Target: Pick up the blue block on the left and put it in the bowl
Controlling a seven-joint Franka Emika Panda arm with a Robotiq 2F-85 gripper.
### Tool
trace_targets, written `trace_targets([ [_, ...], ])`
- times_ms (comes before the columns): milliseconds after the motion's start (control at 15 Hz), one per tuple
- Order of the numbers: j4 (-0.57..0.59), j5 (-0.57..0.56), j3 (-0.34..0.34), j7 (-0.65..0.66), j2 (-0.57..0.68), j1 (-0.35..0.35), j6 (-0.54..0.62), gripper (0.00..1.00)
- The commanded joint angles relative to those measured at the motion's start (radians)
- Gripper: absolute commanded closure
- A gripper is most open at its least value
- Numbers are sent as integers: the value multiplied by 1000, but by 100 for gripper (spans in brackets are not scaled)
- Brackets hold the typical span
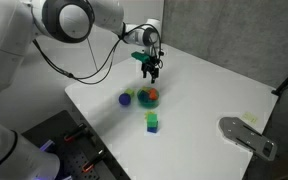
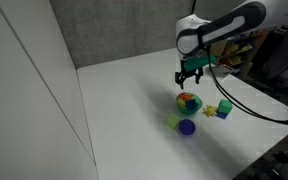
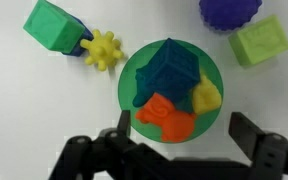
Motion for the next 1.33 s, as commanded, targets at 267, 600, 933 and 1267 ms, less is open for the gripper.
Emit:
trace_targets([
  [267,40,11,47,-51,-152,-4,-267,0],
  [600,-60,-4,70,-187,-305,-23,-311,0],
  [933,-235,6,76,-240,-468,-46,-265,0],
  [1267,-438,2,78,-221,-630,-54,-198,0],
])
